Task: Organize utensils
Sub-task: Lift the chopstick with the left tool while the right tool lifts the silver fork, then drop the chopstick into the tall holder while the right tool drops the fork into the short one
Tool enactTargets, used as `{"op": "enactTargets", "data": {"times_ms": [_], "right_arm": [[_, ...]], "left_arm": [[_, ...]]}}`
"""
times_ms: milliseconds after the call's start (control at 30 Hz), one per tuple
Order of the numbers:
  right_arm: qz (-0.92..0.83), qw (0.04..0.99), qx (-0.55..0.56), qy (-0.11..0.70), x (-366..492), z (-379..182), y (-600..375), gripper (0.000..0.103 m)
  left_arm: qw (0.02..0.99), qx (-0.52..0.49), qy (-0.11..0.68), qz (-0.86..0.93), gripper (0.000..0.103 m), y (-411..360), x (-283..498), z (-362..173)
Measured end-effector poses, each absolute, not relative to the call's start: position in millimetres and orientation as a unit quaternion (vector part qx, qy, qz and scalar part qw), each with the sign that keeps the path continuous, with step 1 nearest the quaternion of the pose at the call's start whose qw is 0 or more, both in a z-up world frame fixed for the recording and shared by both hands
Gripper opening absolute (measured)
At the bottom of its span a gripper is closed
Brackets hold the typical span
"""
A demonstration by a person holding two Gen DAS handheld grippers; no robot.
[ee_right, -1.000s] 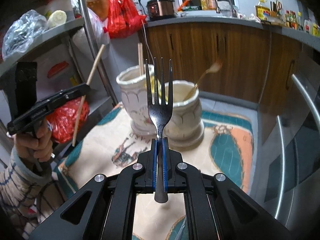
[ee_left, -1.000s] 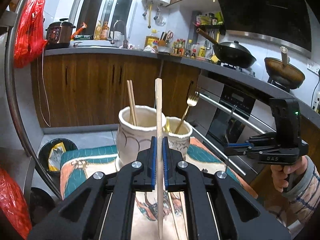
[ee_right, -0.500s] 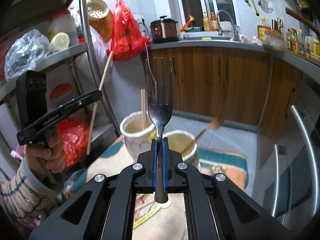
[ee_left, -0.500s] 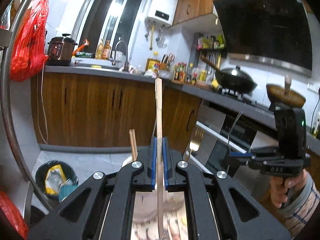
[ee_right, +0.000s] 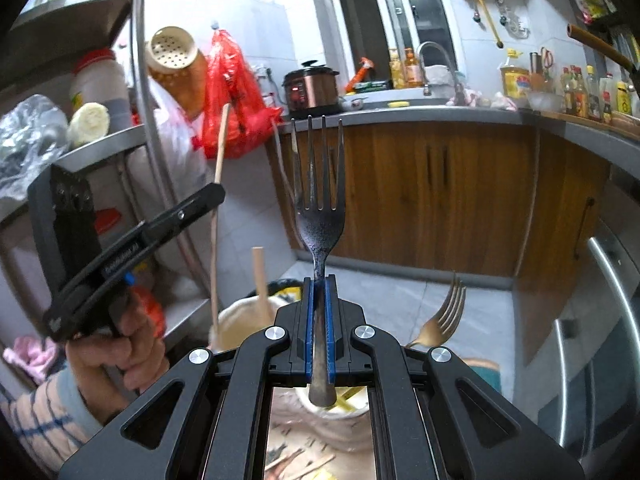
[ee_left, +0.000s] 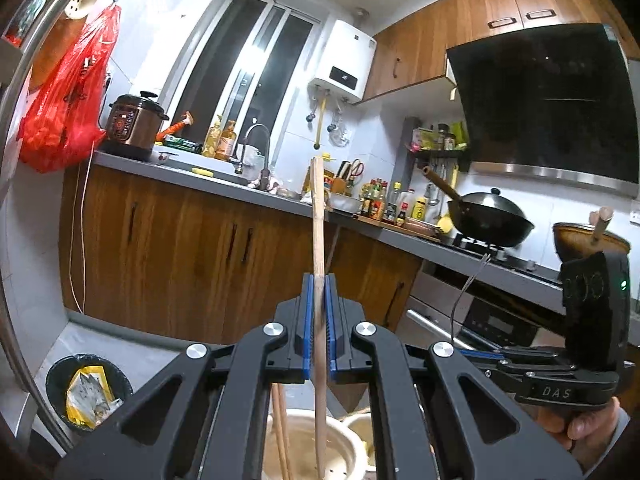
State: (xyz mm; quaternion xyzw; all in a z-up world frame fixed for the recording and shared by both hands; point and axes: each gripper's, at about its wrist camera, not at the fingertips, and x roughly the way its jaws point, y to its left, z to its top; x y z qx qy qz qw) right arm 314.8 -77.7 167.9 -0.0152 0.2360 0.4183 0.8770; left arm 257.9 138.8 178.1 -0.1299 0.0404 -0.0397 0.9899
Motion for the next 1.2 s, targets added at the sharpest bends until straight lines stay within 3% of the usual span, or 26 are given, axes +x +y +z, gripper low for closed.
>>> {"op": "enactTargets", "data": {"times_ms": [500,1200], "right_arm": [[0.391,0.882,-0.044,0.260,313.1,112.4,-72.2,0.006],[0.369,0.879,-0.067,0.295,316.8,84.2,-59.7,0.006]], "left_arm": [[0.991,-0.114,0.070,-0.013,0.005,126.2,243.6,110.9],[0.988,-0.087,0.126,0.024,0.007,125.9,243.3,100.5]]}}
